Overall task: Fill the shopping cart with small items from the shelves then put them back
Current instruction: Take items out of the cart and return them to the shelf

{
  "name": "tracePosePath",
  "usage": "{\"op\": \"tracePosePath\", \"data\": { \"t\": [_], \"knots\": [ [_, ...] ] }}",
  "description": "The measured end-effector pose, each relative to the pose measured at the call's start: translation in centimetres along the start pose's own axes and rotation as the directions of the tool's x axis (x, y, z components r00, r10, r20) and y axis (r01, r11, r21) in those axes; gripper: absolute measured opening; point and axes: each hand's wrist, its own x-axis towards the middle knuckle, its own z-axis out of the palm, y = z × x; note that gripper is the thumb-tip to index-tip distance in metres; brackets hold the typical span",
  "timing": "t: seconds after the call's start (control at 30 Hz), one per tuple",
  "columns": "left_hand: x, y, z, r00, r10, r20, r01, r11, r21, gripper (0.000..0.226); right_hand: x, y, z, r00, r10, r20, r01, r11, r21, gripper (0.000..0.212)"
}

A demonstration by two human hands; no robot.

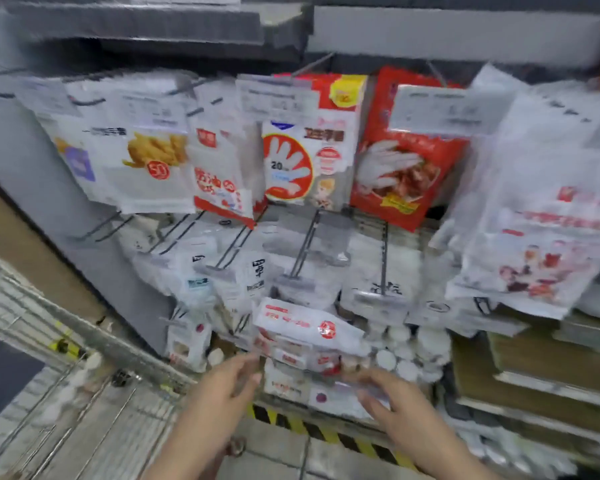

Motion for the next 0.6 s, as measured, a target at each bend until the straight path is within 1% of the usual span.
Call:
{"op": "tracePosePath", "data": {
  "t": [0.07, 0.17, 0.23, 0.3, 0.37, 0.47, 0.53, 0.6],
  "knots": [
    [0.8, 3.8, 2.9, 0.992, 0.097, 0.078, -0.1, 0.995, 0.027, 0.023, -2.7, 2.4, -2.6, 0.997, 0.039, -0.066, -0.035, 0.997, 0.064, 0.019],
    [1.4, 9.5, 7.4, 0.957, 0.219, 0.192, -0.234, 0.97, 0.06, 0.022, -6.9, 6.1, -6.3, 0.982, 0.12, -0.148, -0.099, 0.985, 0.144, 0.021],
    [1.6, 13.1, 10.5, 0.93, 0.269, 0.252, -0.291, 0.955, 0.057, 0.023, -9.3, 9.2, -8.6, 0.961, 0.187, -0.206, -0.157, 0.975, 0.155, 0.018],
    [1.5, 16.8, 13.5, 0.912, 0.299, 0.282, -0.33, 0.941, 0.069, 0.023, -11.8, 11.9, -11.3, 0.936, 0.223, -0.271, -0.177, 0.967, 0.183, 0.015],
    [1.6, 20.4, 16.4, 0.892, 0.334, 0.304, -0.368, 0.928, 0.06, 0.023, -14.1, 14.4, -14.4, 0.921, 0.234, -0.311, -0.172, 0.962, 0.214, 0.014],
    [1.4, 26.2, 20.3, 0.852, 0.396, 0.342, -0.435, 0.9, 0.041, 0.025, -16.9, 17.9, -18.9, 0.903, 0.228, -0.364, -0.159, 0.965, 0.209, 0.013],
    [1.2, 29.7, 22.5, 0.825, 0.444, 0.351, -0.476, 0.879, 0.006, 0.022, -18.1, 20.0, -21.5, 0.883, 0.2, -0.424, -0.126, 0.972, 0.196, 0.012],
    [0.9, 32.9, 24.2, 0.799, 0.502, 0.331, -0.53, 0.848, -0.007, 0.022, -19.3, 21.5, -23.9, 0.862, 0.156, -0.483, -0.078, 0.981, 0.177, 0.017]
  ]
}}
